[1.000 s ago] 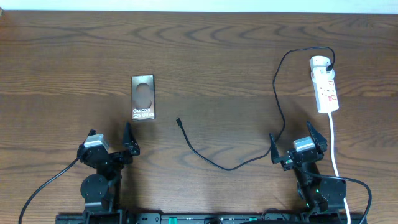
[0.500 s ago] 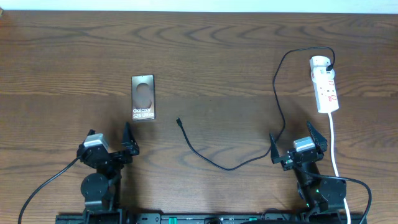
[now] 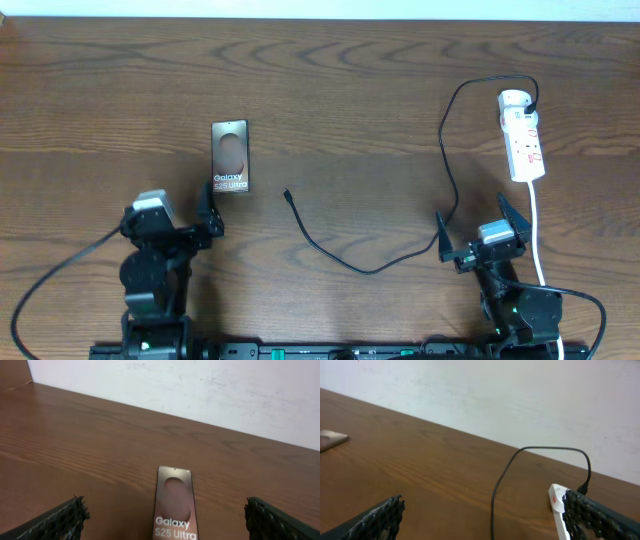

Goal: Plug charger to phone and switch on socket

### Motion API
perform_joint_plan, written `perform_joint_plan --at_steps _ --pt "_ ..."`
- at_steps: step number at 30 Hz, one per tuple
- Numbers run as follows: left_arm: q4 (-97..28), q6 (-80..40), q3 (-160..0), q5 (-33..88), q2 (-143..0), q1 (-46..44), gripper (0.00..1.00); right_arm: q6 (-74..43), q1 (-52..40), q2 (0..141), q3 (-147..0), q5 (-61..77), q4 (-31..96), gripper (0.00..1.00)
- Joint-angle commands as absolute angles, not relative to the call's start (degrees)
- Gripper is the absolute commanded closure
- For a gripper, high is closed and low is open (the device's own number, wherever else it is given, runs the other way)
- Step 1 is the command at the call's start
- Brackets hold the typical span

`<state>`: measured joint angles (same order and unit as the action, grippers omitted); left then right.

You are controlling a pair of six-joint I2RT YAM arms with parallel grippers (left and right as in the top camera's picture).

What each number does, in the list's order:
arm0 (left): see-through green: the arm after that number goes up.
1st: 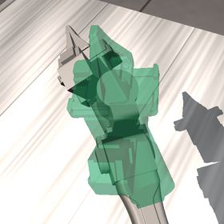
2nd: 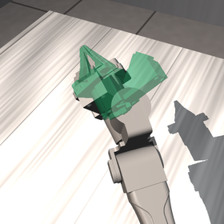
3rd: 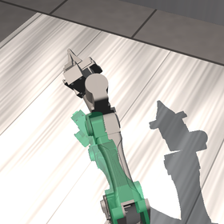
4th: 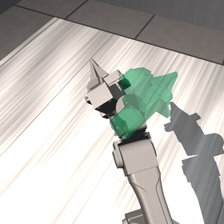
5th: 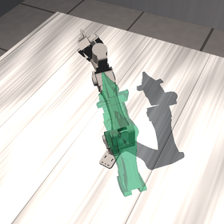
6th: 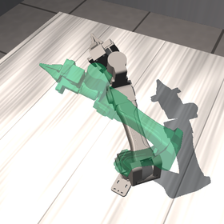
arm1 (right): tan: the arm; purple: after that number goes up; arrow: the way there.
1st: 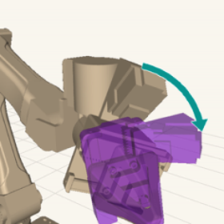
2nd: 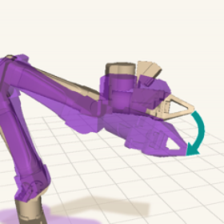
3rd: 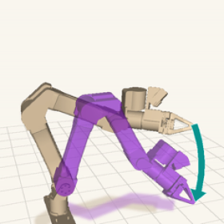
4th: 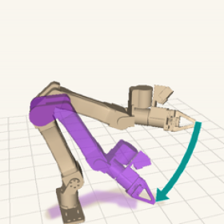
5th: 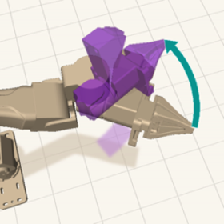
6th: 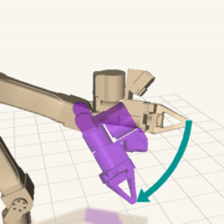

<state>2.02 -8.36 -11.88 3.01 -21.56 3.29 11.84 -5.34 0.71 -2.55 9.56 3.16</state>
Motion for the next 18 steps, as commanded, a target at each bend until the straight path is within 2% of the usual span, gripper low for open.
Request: perform_joint_plan --at_steps 1,9,18 --pt "2.44 -8.23 -17.87 4.08 -27.94 3.46 0.02 10.74 -4.91 0.62 -5.72 9.32 3.25 0.01" --pt "1.74 -8.25 -26.35 8.8 -38.57 3.46 0.02 10.72 -4.91 7.31 -11.66 9.37 4.43 0.01" --pt "-0.36 -8.25 -30.44 8.8 -42.89 3.46 0.02 10.72 -4.91 23.59 -22.09 11.05 7.66 0.01"
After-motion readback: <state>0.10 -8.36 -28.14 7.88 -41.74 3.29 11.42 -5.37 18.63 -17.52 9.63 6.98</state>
